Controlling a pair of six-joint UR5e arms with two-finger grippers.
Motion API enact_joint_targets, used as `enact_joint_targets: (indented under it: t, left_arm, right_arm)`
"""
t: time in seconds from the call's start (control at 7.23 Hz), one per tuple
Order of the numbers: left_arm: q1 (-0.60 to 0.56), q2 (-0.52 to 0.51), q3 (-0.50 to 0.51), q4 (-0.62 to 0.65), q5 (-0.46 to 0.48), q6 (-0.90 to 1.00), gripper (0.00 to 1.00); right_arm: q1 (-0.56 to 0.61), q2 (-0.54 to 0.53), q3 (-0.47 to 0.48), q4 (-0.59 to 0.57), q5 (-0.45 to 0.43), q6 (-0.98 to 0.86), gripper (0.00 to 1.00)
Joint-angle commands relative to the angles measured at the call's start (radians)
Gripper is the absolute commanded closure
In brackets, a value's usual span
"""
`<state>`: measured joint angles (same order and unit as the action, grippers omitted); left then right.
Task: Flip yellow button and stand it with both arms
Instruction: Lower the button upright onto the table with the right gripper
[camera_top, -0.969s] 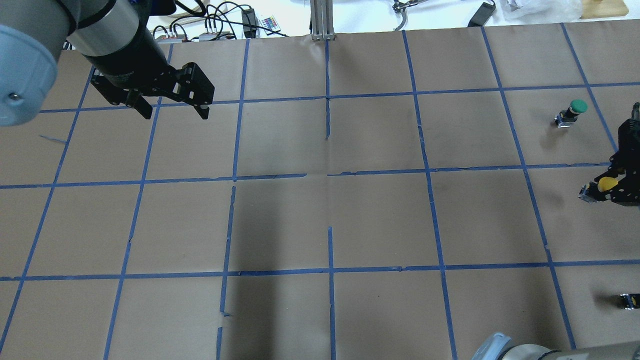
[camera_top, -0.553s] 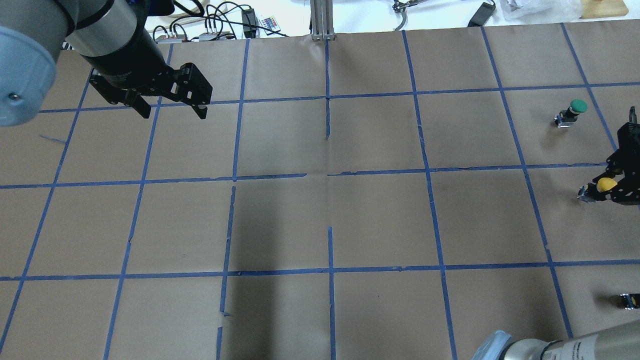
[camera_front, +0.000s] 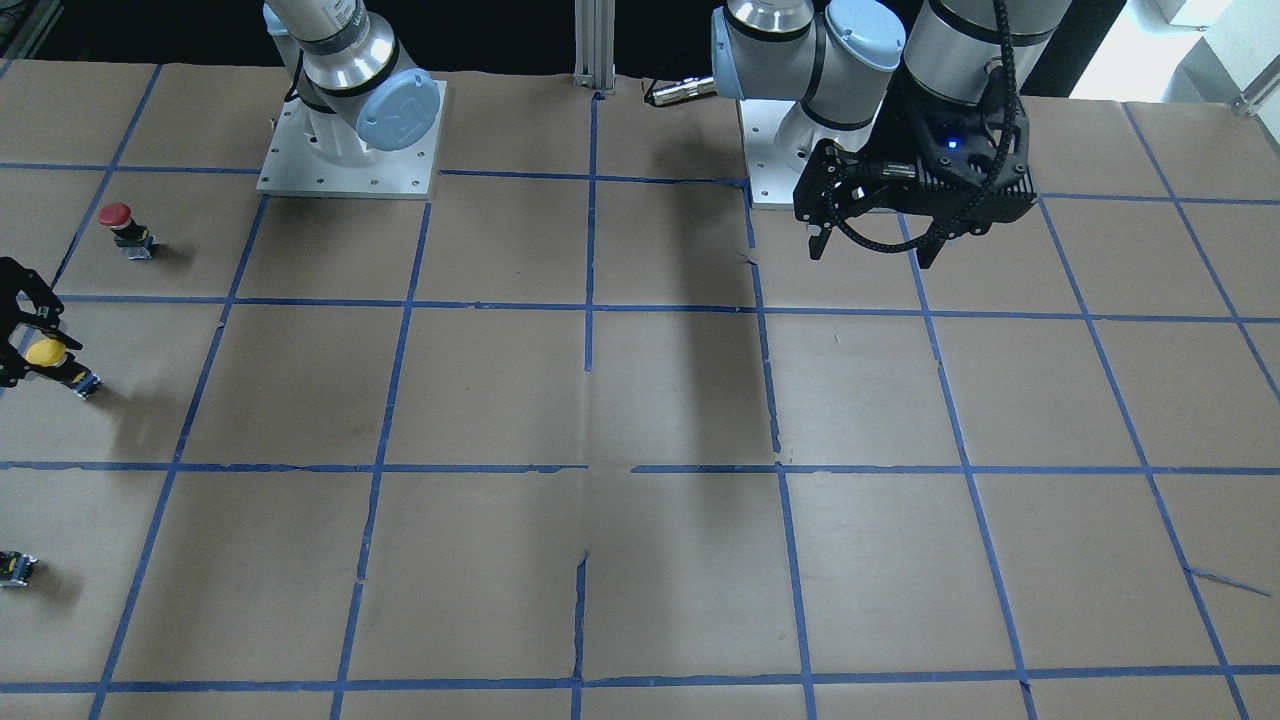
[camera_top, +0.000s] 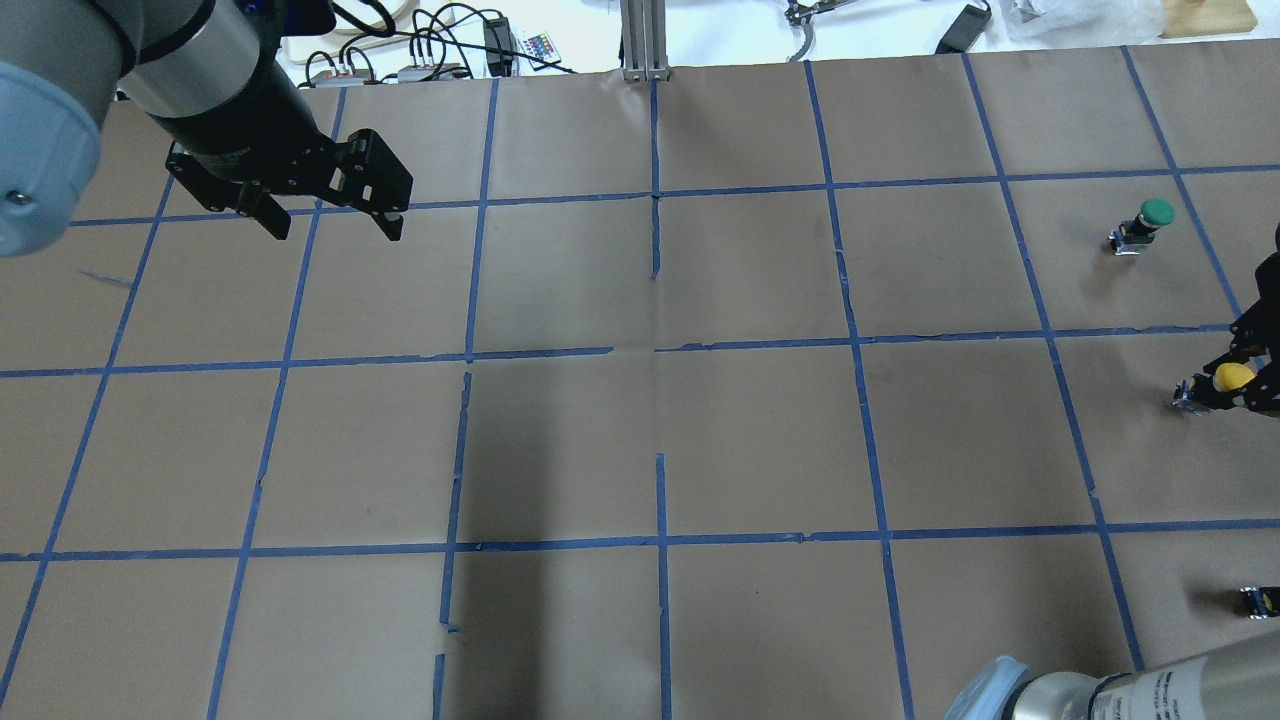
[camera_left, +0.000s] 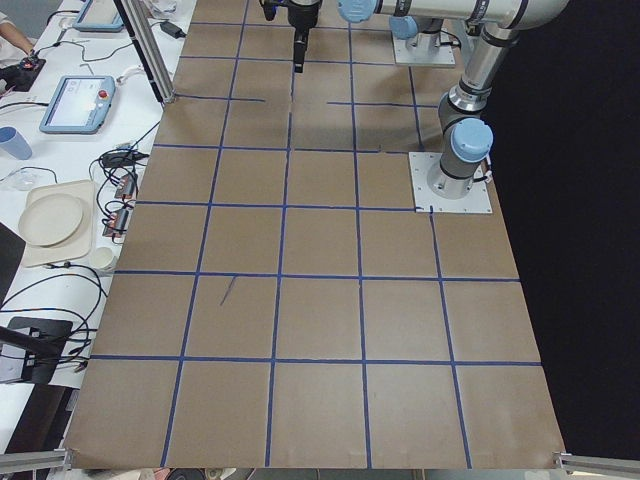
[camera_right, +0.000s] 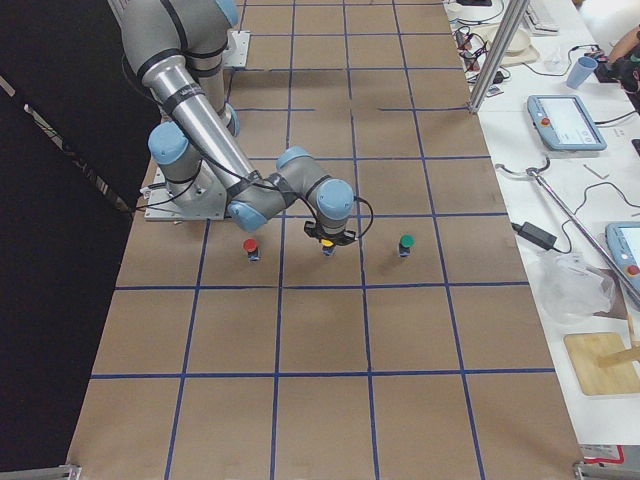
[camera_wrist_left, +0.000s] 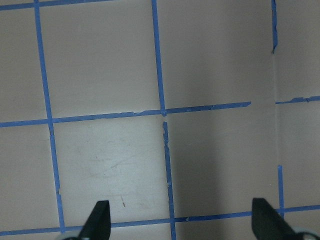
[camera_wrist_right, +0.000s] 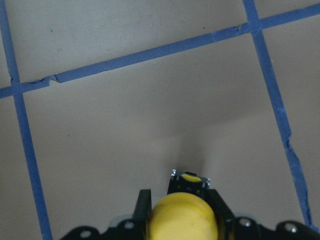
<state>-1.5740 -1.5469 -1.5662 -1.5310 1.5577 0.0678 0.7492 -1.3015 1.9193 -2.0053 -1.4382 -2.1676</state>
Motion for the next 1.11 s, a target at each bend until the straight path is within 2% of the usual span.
enact_joint_targets:
  t: [0.0,0.14,0.42,0.55,0.83,0.97]
  left_arm:
    - [-0.001,0.001,0.000,0.000,0.001,0.001,0.01]
    - [0.000,0.001,-0.002,0.000,0.001,0.001,0.01]
    - [-0.001,0.001,0.000,0.002,0.001,0.001,0.01]
    - [-0.001,0.001,-0.002,0.000,0.001,0.000,0.01]
    - [-0.001,0.001,0.000,0.000,-0.001,-0.002,0.01]
    - [-0.001,0.001,0.000,0.002,-0.001,-0.002,0.01]
  right_arm:
    - [-0.001,0.002,0.000,0.031,-0.001,-0.003,0.85]
    - [-0.001,0.002,0.000,0.031,-0.001,-0.003,0.75]
    - [-0.001,0.004,-0.002,0.030,0.001,-0.004,0.37]
    - [-0.001,0.004,0.000,0.034,0.001,-0.001,0.33]
    - [-0.001,0.004,0.001,0.040,0.002,0.005,0.17]
    - [0.001,-0.008,0.001,0.046,0.005,0.012,0.13]
